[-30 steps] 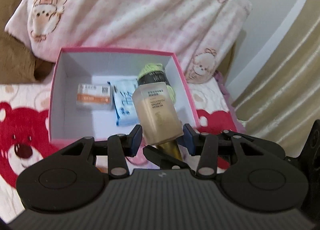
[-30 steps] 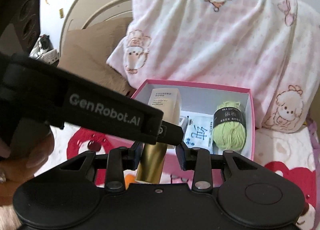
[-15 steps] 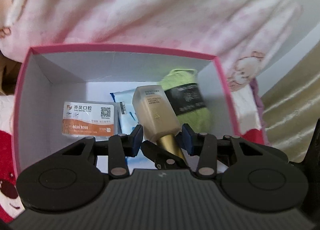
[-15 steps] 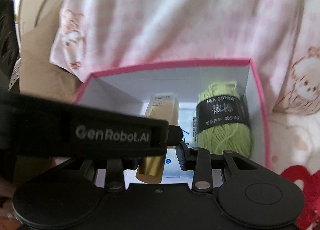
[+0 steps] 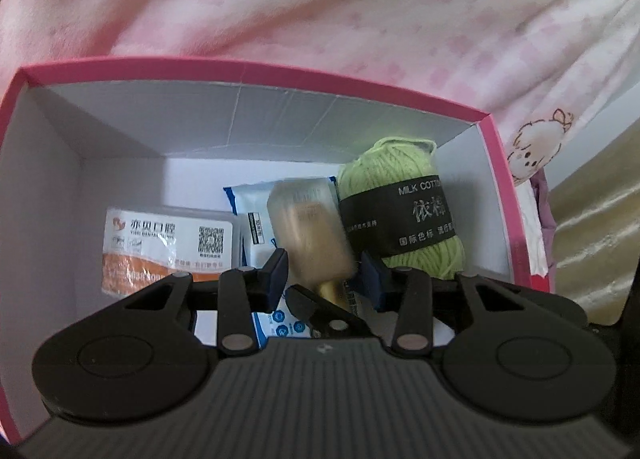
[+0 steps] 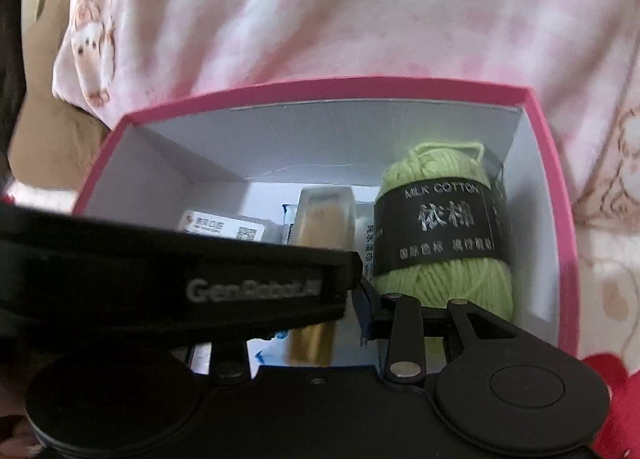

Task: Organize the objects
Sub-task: 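Open the left gripper and withdraw from the box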

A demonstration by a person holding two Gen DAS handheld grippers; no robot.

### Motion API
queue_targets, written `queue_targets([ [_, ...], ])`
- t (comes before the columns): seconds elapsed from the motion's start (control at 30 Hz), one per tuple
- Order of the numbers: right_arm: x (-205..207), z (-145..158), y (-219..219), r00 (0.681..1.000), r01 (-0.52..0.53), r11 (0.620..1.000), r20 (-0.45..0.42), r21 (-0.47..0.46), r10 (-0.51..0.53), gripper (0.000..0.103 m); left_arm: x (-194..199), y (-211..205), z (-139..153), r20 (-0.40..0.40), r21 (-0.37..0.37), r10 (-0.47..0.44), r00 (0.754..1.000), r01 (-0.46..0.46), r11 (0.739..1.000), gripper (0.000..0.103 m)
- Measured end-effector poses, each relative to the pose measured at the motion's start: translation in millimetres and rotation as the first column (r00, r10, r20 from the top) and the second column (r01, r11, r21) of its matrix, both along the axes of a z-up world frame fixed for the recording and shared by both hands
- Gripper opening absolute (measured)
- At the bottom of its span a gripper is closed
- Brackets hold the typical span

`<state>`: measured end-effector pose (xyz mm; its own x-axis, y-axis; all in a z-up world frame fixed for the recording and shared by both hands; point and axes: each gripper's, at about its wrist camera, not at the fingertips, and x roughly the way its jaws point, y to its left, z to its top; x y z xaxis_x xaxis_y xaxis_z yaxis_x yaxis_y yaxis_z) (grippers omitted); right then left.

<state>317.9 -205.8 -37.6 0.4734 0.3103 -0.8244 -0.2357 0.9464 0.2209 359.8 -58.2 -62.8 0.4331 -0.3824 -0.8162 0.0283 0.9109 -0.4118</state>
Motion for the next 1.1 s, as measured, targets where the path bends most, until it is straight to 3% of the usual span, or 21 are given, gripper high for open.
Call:
queue_targets([
  [0.23, -31, 27, -12, 0.997, -0.043, 0.998, 0.060, 0.047, 0.040, 0.048, -25, 0, 30, 0.079, 0.040, -0.002, 0.997, -0.001, 0.999, 0.046],
  [0.4, -68, 51, -17, 0.990, -0.097, 0.994, 0.107, 0.047, 0.091, 0.049, -56, 0, 64, 0.106, 0.140, -0.053, 0.993, 0.038, 0.989, 0.051],
  [0.5, -91, 68, -25, 0.986, -0.117, 0.992, 0.126, 0.049, 0.110, 0.052, -80, 7, 89, 0.128, 0.162, -0.069, 0.989, 0.047, 0.986, 0.057],
  [0.8, -148, 117, -33, 0.971, -0.194, 0.980, 0.134, -0.050, 0.199, 0.054, -153, 22, 135, 0.129, 0.184, -0.041, 0.991, 0.017, 0.983, 0.063],
  [1.1, -205, 161, -44, 0.952, -0.256, 0.959, 0.140, -0.123, 0.272, 0.056, -223, 25, 169, 0.133, 0.185, -0.081, 0.988, 0.056, 0.981, 0.066],
])
